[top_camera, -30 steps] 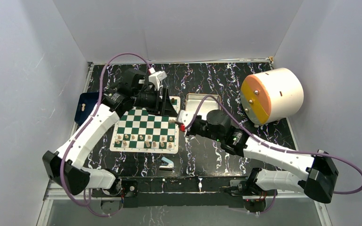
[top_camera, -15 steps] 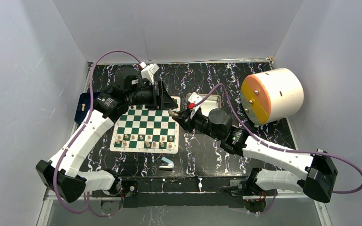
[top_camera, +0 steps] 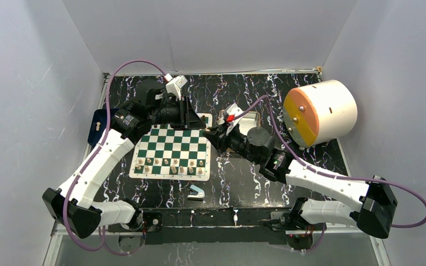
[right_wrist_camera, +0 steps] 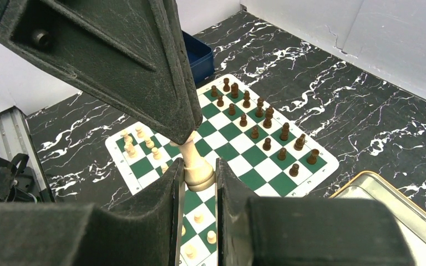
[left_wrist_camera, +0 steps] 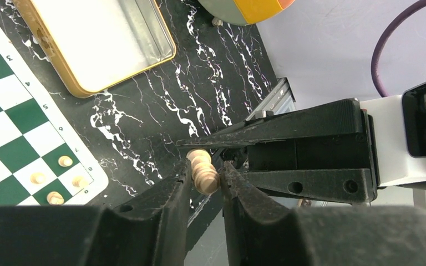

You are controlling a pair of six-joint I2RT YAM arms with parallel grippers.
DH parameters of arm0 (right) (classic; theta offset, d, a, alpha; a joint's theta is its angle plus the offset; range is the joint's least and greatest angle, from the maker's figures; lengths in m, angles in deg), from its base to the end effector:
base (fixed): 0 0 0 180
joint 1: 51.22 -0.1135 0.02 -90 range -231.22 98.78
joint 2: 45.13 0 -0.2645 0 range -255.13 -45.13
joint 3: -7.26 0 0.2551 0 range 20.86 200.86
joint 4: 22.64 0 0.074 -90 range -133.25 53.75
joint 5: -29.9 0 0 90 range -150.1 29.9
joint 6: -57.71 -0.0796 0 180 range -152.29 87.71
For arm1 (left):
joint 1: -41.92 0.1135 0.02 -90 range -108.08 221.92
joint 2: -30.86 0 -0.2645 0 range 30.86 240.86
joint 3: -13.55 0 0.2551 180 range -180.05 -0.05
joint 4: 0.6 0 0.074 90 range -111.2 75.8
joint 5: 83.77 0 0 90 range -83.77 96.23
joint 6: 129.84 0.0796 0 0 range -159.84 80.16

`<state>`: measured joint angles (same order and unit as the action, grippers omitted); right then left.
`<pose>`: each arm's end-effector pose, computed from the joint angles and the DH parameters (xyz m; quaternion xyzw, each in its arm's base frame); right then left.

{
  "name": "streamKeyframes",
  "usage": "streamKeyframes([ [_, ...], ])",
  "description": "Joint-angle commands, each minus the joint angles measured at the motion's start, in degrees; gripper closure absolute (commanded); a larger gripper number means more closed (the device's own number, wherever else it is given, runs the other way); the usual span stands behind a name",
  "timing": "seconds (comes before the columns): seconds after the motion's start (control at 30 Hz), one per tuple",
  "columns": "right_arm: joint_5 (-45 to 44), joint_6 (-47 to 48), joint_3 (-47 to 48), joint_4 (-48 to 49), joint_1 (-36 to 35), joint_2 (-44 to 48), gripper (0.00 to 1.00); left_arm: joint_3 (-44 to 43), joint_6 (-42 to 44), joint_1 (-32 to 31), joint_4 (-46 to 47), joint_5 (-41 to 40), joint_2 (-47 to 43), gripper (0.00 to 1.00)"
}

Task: Set up the chess pieces on the board
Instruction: Place the chess piece on the chessboard.

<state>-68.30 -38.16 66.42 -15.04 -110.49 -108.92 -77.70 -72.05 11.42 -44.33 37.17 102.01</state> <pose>0.1682 0.2607 0.3381 -0.2623 0.6368 0.3479 0.6361 0.2416 -0.1898 0.3945 0.1339 0.8087 -0.4651 0.3343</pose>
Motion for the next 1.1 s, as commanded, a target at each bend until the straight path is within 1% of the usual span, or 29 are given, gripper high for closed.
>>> streamKeyframes([
  [0.0,-2.2,-1.3,2.0,4.0,0.0,1.3,0.9,-1.0,1.6,-0.1,-1.7,0.5,-0.2,0.8],
  [0.1,-2.3,-2.0,2.1,3.7,0.0,0.9,0.89,-3.5,4.2,-0.1,-6.2,-1.1,0.7,0.93],
  [0.13,-2.2,-2.2,2.3,3.4,0.0,0.8,0.89,-4.6,5.3,-0.1,-7.8,-1.7,1.2,0.96],
  [0.17,-2.1,-2.3,2.4,3.0,0.0,0.7,0.87,-5.6,6.1,-0.1,-9.0,-2.4,1.6,0.98],
  [0.2,-2.1,-2.4,2.4,2.8,0.0,0.7,0.82,-6.4,6.5,-0.1,-10.2,-3.3,1.8,0.99],
  [0.23,-1.8,-2.3,2.4,2.3,0.0,0.8,0.75,-7.1,6.6,-0.1,-11.0,-4.6,1.8,0.99],
  [0.27,-1.5,-2.4,2.5,1.8,0.0,0.9,0.66,-7.6,6.6,-0.1,-11.7,-6.0,1.7,1.0],
  [0.33,-0.9,-2.2,2.8,-0.1,0.0,1.0,0.43,-8.7,5.9,-0.1,-13.2,-10.7,1.3,1.0],
  [0.43,-0.2,-1.5,2.7,-3.7,0.0,2.2,0.03,-10.1,5.9,-0.1,-16.0,-17.6,0.9,0.99],
  [0.47,-0.6,-1.4,2.7,-4.8,-0.1,2.9,0.02,-10.7,6.2,-0.1,-17.2,-19.8,0.9,0.99],
  [0.63,-3.9,-3.0,1.2,-7.5,0.0,8.2,0.01,-11.9,7.9,-0.1,-23.0,-31.6,1.4,1.0],
  [0.8,-7.1,-8.3,-0.1,-10.5,0.0,12.5,0.01,-6.9,6.4,0.0,-24.4,-40.2,-0.2,0.99],
  [0.93,-9.4,-10.0,-2.3,-11.1,0.0,15.5,0.01,-2.3,4.3,0.5,-25.4,-44.2,-1.5,0.97],
  [1.07,-10.9,-8.5,-3.5,-11.8,0.0,17.7,0.01,2.9,3.1,2.4,-24.8,-46.3,-3.6,0.96],
])
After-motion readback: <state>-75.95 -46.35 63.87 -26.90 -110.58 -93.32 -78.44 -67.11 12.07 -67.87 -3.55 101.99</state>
